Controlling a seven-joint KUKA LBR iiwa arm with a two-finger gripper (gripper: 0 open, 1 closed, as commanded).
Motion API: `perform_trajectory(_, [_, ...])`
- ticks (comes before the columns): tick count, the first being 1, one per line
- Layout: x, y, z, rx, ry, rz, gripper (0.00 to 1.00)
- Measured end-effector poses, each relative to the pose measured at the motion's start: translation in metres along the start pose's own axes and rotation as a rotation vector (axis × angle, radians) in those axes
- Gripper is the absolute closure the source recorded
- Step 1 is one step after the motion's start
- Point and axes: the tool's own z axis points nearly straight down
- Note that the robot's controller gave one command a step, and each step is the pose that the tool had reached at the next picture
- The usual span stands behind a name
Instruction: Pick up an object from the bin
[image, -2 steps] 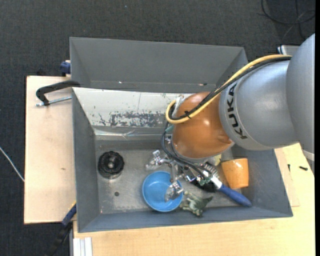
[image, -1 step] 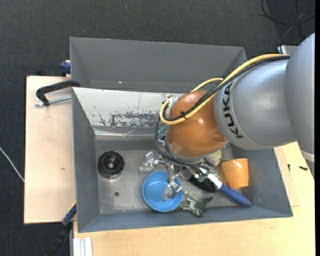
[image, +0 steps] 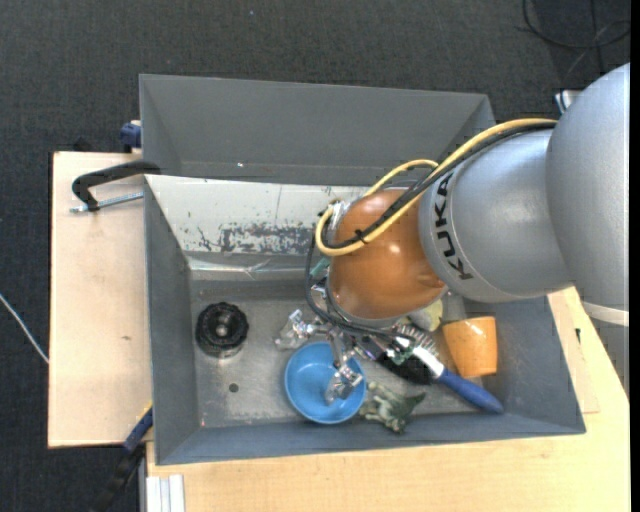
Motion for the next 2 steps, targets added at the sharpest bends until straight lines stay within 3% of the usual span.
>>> perform_trajectory(1, [-0.0014,0.0001,-0.0015,0.001,-0.003,0.002,0.0])
perform_trajectory(2, [-0.008,-0.001,-0.0073,0.007,-0.023,0.002,1.0])
